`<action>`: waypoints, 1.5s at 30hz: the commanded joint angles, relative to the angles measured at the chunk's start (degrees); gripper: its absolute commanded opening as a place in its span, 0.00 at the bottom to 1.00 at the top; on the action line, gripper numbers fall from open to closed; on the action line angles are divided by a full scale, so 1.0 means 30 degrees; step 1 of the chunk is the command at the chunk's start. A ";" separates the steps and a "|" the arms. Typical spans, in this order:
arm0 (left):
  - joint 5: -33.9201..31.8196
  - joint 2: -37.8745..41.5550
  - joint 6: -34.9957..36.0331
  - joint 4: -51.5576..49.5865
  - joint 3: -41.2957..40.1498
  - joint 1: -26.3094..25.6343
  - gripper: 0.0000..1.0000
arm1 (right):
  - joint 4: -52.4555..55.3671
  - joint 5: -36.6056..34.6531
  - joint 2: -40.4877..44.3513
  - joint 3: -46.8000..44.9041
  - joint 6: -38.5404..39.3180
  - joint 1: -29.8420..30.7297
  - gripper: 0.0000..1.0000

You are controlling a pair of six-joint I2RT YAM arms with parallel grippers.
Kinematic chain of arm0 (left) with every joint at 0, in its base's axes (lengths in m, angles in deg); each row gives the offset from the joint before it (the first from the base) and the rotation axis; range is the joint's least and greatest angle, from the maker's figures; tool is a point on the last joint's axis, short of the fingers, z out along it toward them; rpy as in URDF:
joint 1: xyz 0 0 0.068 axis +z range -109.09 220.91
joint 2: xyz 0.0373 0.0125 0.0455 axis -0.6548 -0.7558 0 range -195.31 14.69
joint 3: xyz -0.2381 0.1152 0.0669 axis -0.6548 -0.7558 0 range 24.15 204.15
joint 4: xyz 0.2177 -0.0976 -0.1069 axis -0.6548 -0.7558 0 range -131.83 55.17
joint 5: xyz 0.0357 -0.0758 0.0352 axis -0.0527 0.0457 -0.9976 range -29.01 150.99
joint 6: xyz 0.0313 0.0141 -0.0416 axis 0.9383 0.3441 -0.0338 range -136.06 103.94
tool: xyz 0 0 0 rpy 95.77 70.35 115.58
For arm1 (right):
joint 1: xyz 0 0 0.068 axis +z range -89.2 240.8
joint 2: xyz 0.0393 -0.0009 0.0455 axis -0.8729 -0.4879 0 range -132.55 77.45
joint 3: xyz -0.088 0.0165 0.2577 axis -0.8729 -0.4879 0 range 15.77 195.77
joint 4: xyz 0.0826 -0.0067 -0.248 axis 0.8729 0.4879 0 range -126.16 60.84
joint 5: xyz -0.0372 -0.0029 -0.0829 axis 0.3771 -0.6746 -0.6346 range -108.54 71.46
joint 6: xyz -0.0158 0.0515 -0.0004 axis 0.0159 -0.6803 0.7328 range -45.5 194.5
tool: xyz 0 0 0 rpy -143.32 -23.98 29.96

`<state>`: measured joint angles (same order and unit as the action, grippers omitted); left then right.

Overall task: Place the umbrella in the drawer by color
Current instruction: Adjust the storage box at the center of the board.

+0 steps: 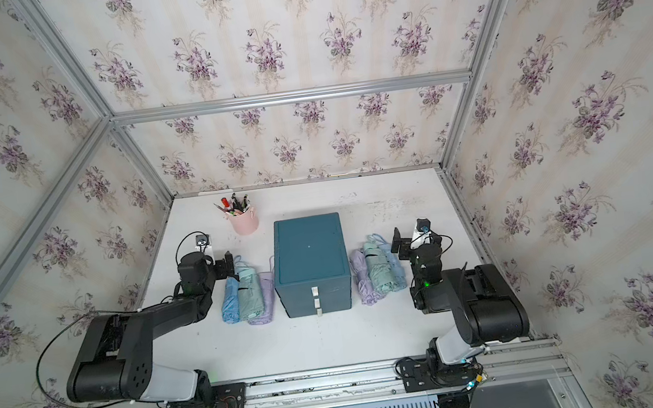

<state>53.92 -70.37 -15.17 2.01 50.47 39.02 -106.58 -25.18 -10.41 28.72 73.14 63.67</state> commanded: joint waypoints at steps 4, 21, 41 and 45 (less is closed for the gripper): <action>0.0247 0.0029 0.0046 0.0259 0.0034 0.0022 1.00 | -0.0437 0.0029 0.0028 0.0006 0.0017 -0.0006 1.00; -0.5079 0.2277 -0.2150 -0.8198 0.4395 -0.0468 1.00 | 1.0786 -0.3917 0.3313 0.5158 -0.1689 0.0360 1.00; -0.1762 0.9230 -1.1369 -2.3695 0.9315 -1.2125 1.00 | 3.2902 -0.4504 0.9257 1.3382 -1.0446 0.5023 0.77; -0.0606 0.8420 -1.1082 -2.3856 0.9945 -1.2318 1.00 | 3.3690 -0.7255 1.1276 1.4055 -1.0593 0.8568 0.75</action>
<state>48.72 -44.01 -48.59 -68.68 79.06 2.32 -9.29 -38.44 21.00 69.09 41.90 85.77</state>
